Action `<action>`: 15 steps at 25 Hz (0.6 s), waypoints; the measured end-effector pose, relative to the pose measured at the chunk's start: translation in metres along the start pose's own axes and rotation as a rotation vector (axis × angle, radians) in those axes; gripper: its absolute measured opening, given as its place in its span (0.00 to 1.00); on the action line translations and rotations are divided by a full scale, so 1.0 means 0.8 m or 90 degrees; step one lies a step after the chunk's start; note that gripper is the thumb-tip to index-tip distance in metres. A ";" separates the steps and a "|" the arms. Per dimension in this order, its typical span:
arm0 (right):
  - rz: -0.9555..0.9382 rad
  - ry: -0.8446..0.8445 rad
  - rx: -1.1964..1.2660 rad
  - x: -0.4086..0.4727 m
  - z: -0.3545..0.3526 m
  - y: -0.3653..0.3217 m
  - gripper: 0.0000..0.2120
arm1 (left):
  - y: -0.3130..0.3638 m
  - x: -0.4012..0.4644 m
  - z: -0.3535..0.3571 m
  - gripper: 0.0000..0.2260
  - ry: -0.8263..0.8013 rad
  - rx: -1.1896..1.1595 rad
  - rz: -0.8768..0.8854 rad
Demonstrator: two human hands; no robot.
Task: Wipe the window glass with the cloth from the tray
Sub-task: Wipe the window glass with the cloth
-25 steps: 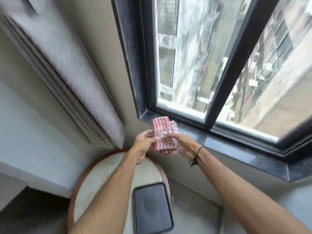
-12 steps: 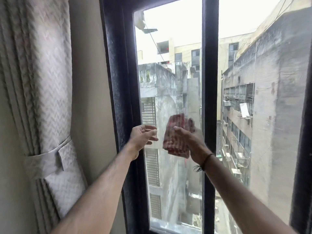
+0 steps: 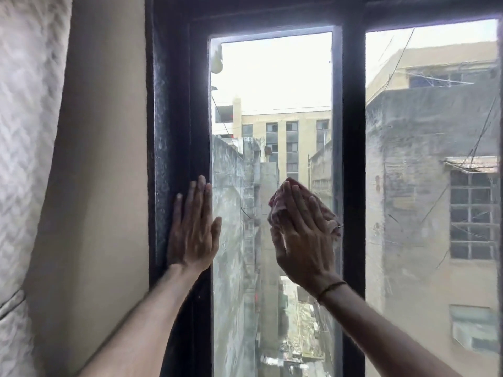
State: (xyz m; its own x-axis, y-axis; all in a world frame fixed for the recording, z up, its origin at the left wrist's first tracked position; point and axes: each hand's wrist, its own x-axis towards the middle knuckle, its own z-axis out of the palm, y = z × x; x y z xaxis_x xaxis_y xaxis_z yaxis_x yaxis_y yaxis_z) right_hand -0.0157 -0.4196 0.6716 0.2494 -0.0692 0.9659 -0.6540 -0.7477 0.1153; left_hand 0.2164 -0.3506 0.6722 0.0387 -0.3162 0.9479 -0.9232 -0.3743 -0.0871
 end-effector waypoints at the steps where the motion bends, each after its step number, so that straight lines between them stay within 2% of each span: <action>1: -0.009 0.018 -0.010 0.010 0.008 -0.005 0.29 | 0.001 0.000 0.006 0.31 0.029 -0.007 -0.003; 3: -0.054 0.007 -0.027 0.025 0.023 -0.021 0.26 | 0.001 0.003 0.013 0.31 0.071 -0.013 0.003; 7: -0.333 -0.155 -0.120 -0.036 0.015 -0.007 0.25 | 0.001 0.003 0.005 0.32 0.059 -0.032 0.005; 9: -0.340 -0.140 -0.121 -0.036 -0.006 0.014 0.25 | 0.001 0.001 0.005 0.32 0.056 -0.038 0.008; 11: -0.251 -0.090 -0.071 0.003 0.000 0.009 0.21 | -0.002 -0.002 0.011 0.32 0.068 -0.035 0.004; 13: -0.199 -0.089 -0.079 0.037 0.014 -0.022 0.19 | -0.004 0.000 0.013 0.32 0.076 -0.026 0.008; 15: -0.297 -0.123 -0.145 0.019 0.024 -0.019 0.20 | -0.005 0.000 0.010 0.32 0.073 -0.019 0.014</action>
State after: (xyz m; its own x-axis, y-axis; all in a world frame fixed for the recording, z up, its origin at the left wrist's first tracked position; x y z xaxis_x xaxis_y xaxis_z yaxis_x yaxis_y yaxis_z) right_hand 0.0113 -0.4218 0.6800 0.6614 0.0994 0.7434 -0.5758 -0.5679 0.5882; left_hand 0.2228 -0.3562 0.6703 -0.0235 -0.2218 0.9748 -0.9344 -0.3418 -0.1003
